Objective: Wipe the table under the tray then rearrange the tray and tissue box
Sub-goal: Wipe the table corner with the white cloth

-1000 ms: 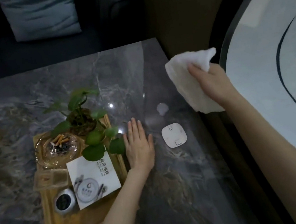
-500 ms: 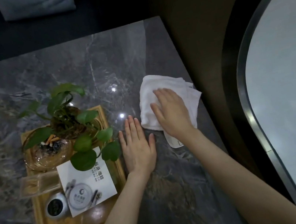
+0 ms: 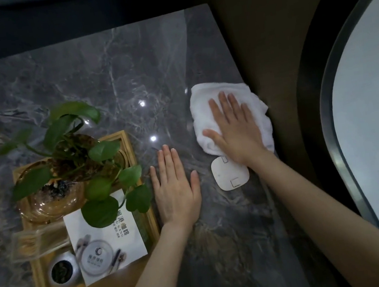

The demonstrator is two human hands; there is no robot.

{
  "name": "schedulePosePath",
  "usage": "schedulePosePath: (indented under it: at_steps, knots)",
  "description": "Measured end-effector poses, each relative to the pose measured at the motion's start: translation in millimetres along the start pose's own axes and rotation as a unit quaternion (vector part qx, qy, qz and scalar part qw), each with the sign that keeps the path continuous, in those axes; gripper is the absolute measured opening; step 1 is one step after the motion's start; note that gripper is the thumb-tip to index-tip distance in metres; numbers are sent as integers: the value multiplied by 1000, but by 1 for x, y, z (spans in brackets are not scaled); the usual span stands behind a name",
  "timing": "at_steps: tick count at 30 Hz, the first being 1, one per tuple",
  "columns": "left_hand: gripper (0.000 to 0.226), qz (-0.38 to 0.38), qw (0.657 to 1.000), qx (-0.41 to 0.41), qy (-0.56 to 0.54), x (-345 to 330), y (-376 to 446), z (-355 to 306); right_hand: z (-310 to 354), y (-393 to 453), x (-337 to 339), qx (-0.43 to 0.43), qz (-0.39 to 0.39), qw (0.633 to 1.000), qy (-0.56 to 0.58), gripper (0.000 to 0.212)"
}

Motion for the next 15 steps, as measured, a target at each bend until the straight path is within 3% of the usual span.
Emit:
schedulePosePath:
  at_steps: [6, 11, 15]
  knots:
    - [65, 0, 1000, 3, -1, 0, 0, -2, -19, 66, 17, -1, -8, 1000, -15, 61]
    - [65, 12, 1000, 3, 14, -2, -8, -7, 6, 91, 12, -30, -13, 999, 14, 70]
    - [67, 2, 1000, 15, -9, 5, 0, -2, 33, 76, 11, 73, 0, 997, 6, 77]
Point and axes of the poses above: each hand's wrist, its own y-axis towards the middle knuckle, its own x-axis out of the back of the hand, z = x × y, the point moved 4 cm from there along y, towards the middle knuckle, and after that the axes turned 13 degrees about x, right-handed, at the moved point
